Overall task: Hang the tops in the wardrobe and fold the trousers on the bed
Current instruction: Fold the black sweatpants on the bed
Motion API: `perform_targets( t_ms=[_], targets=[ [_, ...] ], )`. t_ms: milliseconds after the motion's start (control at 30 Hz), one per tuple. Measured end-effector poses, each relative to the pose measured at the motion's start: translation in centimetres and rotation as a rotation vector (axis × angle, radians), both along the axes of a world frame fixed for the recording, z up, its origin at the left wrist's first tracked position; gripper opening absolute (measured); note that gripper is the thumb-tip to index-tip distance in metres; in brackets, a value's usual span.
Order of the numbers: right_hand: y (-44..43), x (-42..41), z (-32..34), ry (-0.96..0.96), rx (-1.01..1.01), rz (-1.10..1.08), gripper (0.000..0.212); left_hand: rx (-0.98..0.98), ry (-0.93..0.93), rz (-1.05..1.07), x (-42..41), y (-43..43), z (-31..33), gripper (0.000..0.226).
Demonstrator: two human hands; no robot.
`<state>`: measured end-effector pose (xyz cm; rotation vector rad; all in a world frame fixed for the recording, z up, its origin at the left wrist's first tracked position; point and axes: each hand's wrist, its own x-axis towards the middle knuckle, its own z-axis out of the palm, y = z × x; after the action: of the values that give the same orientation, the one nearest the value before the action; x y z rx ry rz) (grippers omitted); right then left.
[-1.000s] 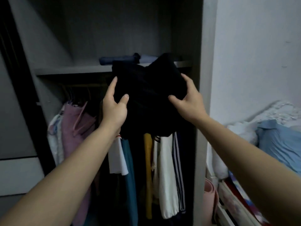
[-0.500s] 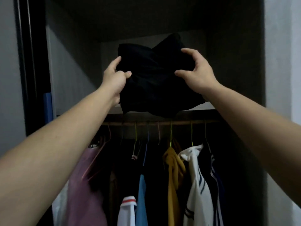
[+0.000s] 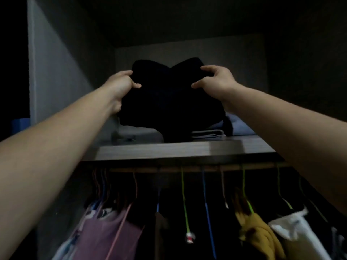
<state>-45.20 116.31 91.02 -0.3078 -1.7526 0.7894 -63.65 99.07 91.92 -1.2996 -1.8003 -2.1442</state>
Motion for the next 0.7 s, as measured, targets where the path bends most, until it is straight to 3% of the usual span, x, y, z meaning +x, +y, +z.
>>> perform_targets(
  t_ms=[167,267,433,567,633,700],
  targets=[
    [-0.4,-10.6,2.1,-0.079,-0.079,-0.01,0.061,-0.09,0.073,0.12,-10.0,1.4,2.6,0.052],
    [-0.6,-15.1,2.6,-0.151,-0.157,0.017,0.038,-0.151,0.14,0.207,-14.4,2.6,3.3,0.042],
    [-0.3,-20.2,1.7,-0.269,-0.193,0.016,0.026,-0.267,0.26,0.294,-18.5,3.9,3.6,0.053],
    [0.8,-22.2,0.4,-0.349,-0.183,0.023,0.019,-0.306,0.286,0.361,-21.6,5.8,2.6,0.043],
    [1.4,-22.4,-0.1,-0.415,-0.149,0.033,0.023,-0.371,0.319,0.405,-22.6,6.3,2.3,0.045],
    [1.6,-22.4,-0.5,-0.608,-0.007,-0.019,0.038,-0.553,0.469,0.529,-23.1,6.3,1.9,0.053]
  ],
)
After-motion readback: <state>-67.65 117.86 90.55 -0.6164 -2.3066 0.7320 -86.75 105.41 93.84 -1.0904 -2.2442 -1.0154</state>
